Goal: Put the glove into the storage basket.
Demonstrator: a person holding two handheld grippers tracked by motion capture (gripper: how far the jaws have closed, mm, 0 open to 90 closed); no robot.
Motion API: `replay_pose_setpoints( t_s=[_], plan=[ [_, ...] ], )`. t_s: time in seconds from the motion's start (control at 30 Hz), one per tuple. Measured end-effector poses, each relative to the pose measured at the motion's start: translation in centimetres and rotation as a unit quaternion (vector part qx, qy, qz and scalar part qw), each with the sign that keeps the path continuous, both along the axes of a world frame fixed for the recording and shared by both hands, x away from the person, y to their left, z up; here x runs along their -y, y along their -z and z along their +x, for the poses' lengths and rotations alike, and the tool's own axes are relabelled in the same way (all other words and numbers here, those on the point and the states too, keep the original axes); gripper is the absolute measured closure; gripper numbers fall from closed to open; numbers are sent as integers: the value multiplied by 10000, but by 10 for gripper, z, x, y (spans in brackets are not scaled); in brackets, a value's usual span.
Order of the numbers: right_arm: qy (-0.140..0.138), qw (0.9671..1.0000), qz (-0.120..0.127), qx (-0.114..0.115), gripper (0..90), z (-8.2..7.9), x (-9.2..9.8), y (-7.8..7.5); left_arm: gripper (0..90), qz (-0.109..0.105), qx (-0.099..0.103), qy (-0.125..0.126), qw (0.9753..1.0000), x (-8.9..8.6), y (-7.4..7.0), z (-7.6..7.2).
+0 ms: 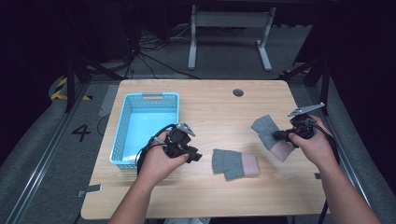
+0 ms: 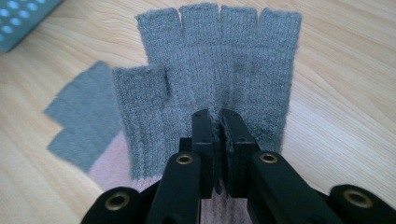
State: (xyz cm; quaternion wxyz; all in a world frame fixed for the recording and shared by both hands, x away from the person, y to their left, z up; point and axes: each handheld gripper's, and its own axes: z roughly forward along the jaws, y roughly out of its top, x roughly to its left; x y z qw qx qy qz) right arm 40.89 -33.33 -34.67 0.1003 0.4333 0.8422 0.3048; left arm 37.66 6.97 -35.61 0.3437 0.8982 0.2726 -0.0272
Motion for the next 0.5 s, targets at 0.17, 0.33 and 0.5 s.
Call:
replay_pose_setpoints(
  t_s=[0.17,0.33,0.5],
  plan=[
    [-256,9997,8,10,856,-9,-14,-7,689,-18,20,30,10000,1,-1,-1],
    [-513,9987,-6,32,856,-14,-27,-9,689,-1,32,24,10000,0,-2,-2],
    [-671,9977,-28,54,854,-17,-37,-10,689,-11,25,11,10000,-1,-2,-2]
  ],
)
